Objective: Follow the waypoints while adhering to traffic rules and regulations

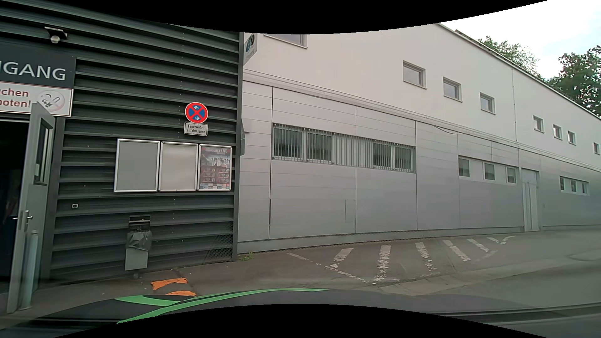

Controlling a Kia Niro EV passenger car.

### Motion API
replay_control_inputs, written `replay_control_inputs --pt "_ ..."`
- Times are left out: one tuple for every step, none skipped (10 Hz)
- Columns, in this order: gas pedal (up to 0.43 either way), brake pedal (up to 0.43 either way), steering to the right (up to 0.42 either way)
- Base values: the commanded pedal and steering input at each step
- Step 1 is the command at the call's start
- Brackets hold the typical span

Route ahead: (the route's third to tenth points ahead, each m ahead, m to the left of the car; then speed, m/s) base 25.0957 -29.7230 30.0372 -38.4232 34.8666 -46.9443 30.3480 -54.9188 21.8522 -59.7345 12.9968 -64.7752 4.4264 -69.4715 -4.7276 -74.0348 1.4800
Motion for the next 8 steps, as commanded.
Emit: replay_control_inputs --pt "0.000 0.000 0.249" --pt "0.000 0.000 0.281" --pt "0.000 0.000 0.306" --pt "0.000 0.000 0.325" --pt "0.000 0.000 0.334" --pt "0.000 0.000 0.348" --pt "0.000 0.000 0.376" --pt "0.000 0.000 0.416"
